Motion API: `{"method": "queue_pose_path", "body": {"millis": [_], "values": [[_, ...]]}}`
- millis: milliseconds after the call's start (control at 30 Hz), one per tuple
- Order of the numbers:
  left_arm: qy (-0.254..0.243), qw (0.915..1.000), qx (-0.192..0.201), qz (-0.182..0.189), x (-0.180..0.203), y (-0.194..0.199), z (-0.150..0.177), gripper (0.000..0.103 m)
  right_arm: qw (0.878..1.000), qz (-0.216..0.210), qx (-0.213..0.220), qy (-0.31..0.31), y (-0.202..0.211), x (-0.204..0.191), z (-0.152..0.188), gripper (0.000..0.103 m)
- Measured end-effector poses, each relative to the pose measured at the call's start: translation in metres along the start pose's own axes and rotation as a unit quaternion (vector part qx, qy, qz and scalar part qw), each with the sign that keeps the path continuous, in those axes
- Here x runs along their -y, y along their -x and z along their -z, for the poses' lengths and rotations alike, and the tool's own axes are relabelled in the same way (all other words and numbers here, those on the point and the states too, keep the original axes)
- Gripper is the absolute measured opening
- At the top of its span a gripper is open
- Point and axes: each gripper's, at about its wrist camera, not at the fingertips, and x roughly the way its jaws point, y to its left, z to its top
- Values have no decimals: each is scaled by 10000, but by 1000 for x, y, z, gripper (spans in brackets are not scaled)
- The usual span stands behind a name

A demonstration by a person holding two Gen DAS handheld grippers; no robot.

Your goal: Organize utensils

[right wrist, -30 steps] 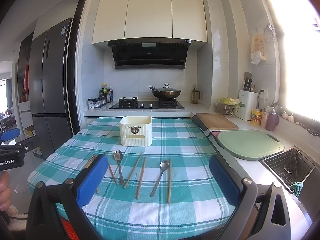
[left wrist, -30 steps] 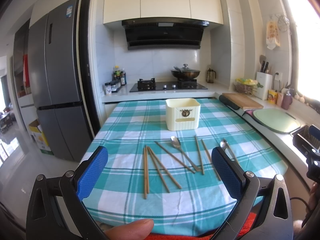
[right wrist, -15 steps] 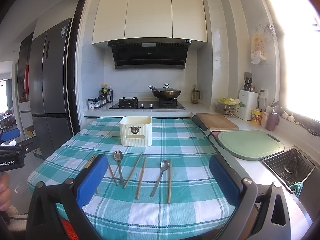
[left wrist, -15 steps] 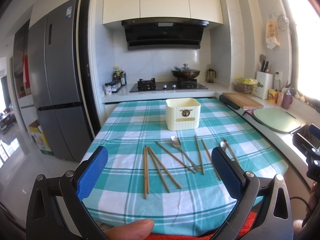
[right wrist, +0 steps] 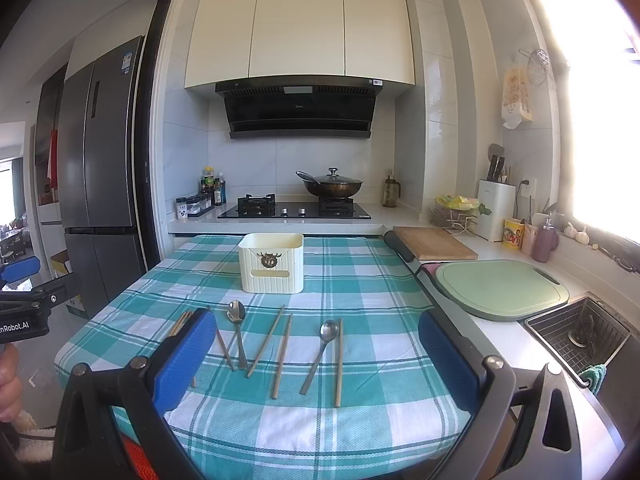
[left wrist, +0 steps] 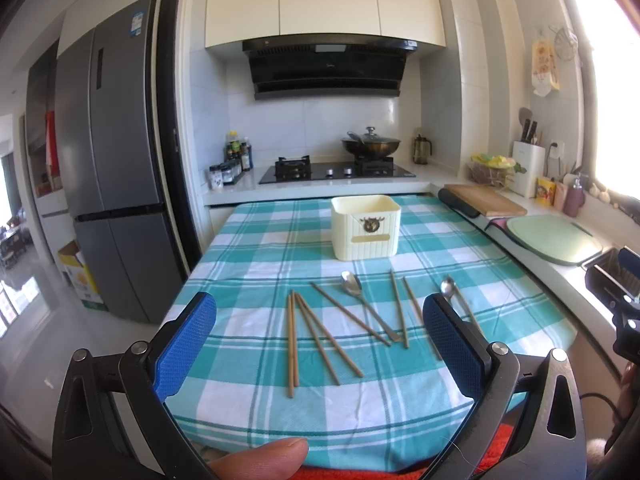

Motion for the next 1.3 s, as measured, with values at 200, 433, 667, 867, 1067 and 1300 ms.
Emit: {"method": "queue_pose_path", "body": {"millis": [200,433,667,867,1067,1300], "values": [[-6,10000,-3,4,0,0,0,103,10000,4,2,-5,0,0,0,103],[-24,10000,-16,8,1,-2,0,103,10000,4,-27,-9,-1,1,0,103],[-33,10000,-21,12,0,-2,0,103,10000,6,-25,-10,-1,1,0,103],[-31,10000,-29,3,1,-3,0,103,10000,2,-51,-2,-2,2,0,103],[-23,10000,-53,-2,0,-5,0,103,10000,2,-57,2,-3,2,1,103],[43,9996,-259,64,0,-16,1,103,10000,-24,-97,4,-7,3,2,103]]}}
